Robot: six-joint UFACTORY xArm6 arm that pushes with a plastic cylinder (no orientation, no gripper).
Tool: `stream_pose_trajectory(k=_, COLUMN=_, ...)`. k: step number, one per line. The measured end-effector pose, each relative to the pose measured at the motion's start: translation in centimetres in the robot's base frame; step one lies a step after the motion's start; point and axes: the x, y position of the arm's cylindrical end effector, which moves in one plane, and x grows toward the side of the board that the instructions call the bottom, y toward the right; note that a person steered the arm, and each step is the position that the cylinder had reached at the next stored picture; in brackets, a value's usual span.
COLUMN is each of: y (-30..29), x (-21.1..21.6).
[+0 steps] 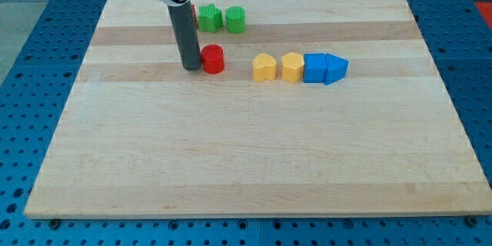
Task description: Move the yellow heart towards the center right
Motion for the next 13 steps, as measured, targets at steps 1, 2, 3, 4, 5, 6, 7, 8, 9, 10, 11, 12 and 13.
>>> stream_pose_trajectory(k=1, y=0.3, x=0.0)
stream_pose_trajectory(k=2, y=1.3, x=0.0)
stream_pose_trajectory(k=3, y=2.3, x=0.0)
stream_pose_trajectory(k=4, y=3.3, x=0.0)
stream_pose_trajectory(k=5, y=3.7, x=0.0)
stream_pose_trajectory(k=6, y=3.7, x=0.7)
stream_pose_trajectory(k=7, y=3.7, x=1.6)
stream_pose_trajectory(k=8, y=3.8, x=1.6)
stream_pose_trajectory(k=9, y=3.8, x=1.0)
stream_pose_trajectory(k=10, y=3.9, x=0.0)
stream_pose_trajectory(k=11, y=4.7, x=-1.1)
stream_pose_trajectory(k=12, y=6.2, x=-1.9)
stream_pose_trajectory(k=13, y=8.9, x=-2.4)
